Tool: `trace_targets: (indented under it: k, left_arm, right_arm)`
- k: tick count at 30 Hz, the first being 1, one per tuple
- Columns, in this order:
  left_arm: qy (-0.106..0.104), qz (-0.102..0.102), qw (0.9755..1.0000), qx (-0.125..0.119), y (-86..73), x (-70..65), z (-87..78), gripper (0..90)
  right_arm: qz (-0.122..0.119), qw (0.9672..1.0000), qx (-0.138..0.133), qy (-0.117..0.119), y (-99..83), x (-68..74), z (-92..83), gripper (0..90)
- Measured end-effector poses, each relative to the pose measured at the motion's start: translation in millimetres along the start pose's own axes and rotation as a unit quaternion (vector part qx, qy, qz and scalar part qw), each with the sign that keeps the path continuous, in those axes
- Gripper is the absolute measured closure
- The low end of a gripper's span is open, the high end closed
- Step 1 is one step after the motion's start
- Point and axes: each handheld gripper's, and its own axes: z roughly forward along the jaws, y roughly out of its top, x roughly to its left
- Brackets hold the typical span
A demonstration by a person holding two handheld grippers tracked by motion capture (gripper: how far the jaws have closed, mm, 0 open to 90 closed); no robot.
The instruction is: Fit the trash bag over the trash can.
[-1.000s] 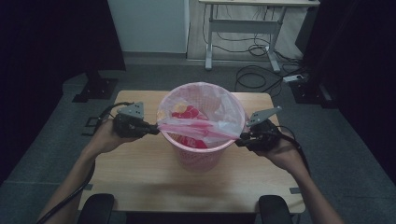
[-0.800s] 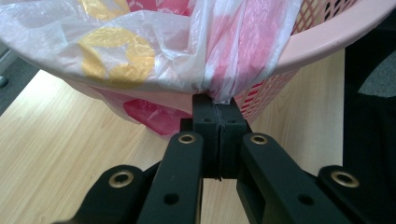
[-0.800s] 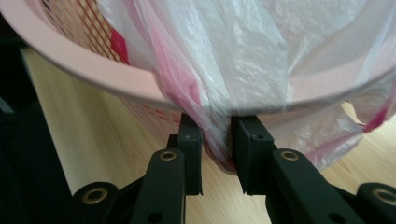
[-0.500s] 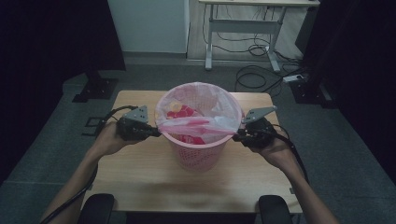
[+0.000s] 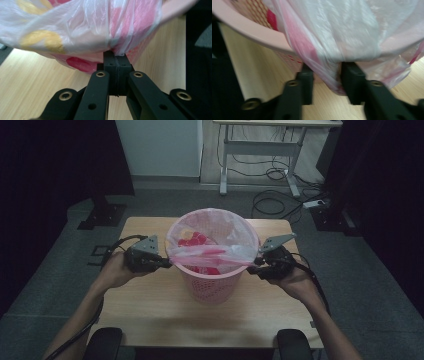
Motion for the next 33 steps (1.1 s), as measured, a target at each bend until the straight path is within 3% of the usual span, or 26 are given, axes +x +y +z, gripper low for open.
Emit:
trace_targets:
  k: [4, 6, 10, 14, 16, 20, 25, 33]
  left_arm:
    - [0.001, -0.001, 1.0, -0.002, 1.1, 0.9, -2.3, 88.0]
    - [0.001, -0.003, 1.0, -0.007, 2.8, -0.1, -5.8, 86.9]
    - [-0.014, -0.005, 0.9998, -0.012, 3.5, -2.2, -10.8, 82.2]
    - [-0.017, -0.01, 0.9996, -0.019, 2.4, -3.4, -15.1, 76.2]
    - [-0.031, -0.022, 0.9986, -0.037, -0.8, -3.1, -20.4, 72.1]
    - [-0.034, -0.032, 0.9979, -0.045, -2.3, -3.1, -19.3, 72.6]
    - [-0.032, -0.021, 0.9984, -0.042, 2.7, -6.7, -9.3, 82.2]
    - [-0.031, -0.007, 0.9989, -0.036, 3.3, -13.6, -7.9, 86.6]
  right_arm:
    - [-0.001, 0.9999, -0.011, -0.009, -0.2, -1.0, -14.2, 51.6]
    - [-0.007, 0.9997, -0.018, -0.015, 1.2, -0.6, -30.0, 49.0]
    - [-0.019, 0.9994, -0.027, -0.004, 4.5, 4.5, -40.9, 50.3]
    - [-0.032, 0.9995, -0.001, -0.008, 5.0, 9.5, -26.7, 55.3]
    - [-0.028, 0.9993, 0.009, -0.024, 4.2, 9.5, -19.9, 72.6]
    - [-0.031, 0.9994, 0.014, -0.005, 4.6, 13.8, -13.2, 87.2]
    - [-0.037, 0.9983, 0.041, 0.017, 1.8, 21.7, 4.4, 89.4]
    - [-0.015, 0.9986, 0.03, 0.042, -3.9, 18.7, 16.9, 89.6]
